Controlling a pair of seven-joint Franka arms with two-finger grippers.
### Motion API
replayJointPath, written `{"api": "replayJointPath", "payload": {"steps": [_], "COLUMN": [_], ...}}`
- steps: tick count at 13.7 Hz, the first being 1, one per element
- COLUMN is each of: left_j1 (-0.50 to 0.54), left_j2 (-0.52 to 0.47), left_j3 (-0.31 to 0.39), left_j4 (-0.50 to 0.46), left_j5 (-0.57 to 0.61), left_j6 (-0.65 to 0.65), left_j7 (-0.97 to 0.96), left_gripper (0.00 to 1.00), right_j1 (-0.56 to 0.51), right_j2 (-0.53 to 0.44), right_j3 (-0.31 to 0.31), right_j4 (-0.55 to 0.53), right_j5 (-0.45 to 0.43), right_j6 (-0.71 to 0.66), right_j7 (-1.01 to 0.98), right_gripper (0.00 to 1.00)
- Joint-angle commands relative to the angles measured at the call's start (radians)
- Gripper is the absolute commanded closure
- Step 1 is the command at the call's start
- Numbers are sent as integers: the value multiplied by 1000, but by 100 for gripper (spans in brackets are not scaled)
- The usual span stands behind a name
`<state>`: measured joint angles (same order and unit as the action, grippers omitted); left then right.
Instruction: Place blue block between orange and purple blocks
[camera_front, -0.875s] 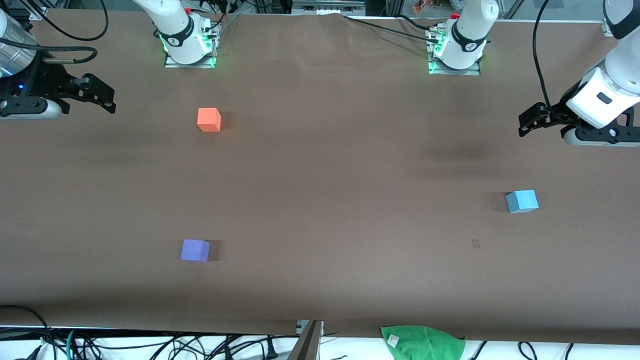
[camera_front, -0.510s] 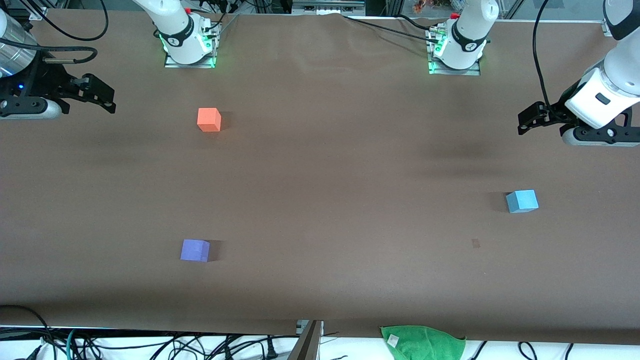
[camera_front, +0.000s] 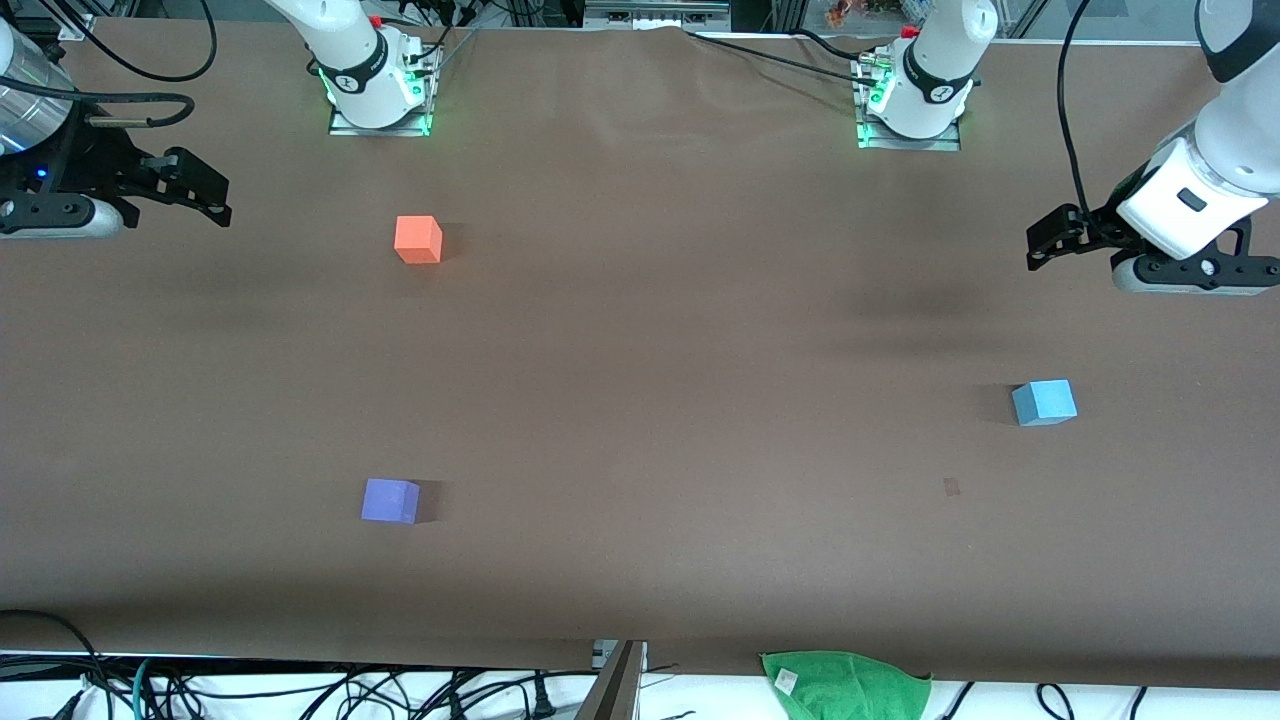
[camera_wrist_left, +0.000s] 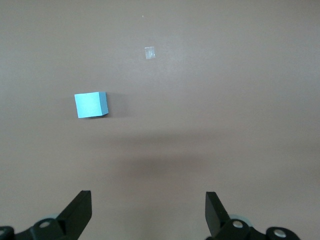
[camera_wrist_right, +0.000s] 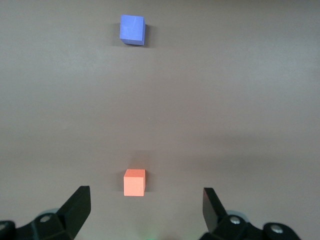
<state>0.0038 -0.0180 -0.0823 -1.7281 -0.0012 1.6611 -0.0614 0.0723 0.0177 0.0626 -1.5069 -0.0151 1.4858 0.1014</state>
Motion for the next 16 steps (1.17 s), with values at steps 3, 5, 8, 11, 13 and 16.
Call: {"api": "replayJointPath", "payload": {"steps": [3, 5, 8, 11, 13, 16], "left_j1": [-15, -16, -13, -13, -13, -13], "left_j2": [36, 36, 56, 76, 78, 93], "left_j3": [-2, -1, -2, -2, -2, -2], "left_j4": [56, 59, 79, 99, 99, 102], "left_j5": [10, 12, 23, 23, 24, 24], "left_j6": [-26, -26, -34, -35, -35, -35], "left_j7": [-11, -12, -17, -9, -8, -8], "left_gripper": [0, 0, 0, 0, 0, 0], "right_j1": [-2, -2, -2, -2, -2, -3], "right_j2": [2, 2, 2, 2, 2, 2], "right_j3": [-1, -1, -1, -1, -3, -3], "right_j4": [13, 13, 13, 13, 13, 13], "right_j5": [-3, -3, -3, -3, -3, -3], "right_j6": [-12, -12, -12, -12, -12, -10], "right_j7": [-9, -9, -11, -11, -11, -16], "right_gripper": [0, 1, 0, 1, 1, 1]}}
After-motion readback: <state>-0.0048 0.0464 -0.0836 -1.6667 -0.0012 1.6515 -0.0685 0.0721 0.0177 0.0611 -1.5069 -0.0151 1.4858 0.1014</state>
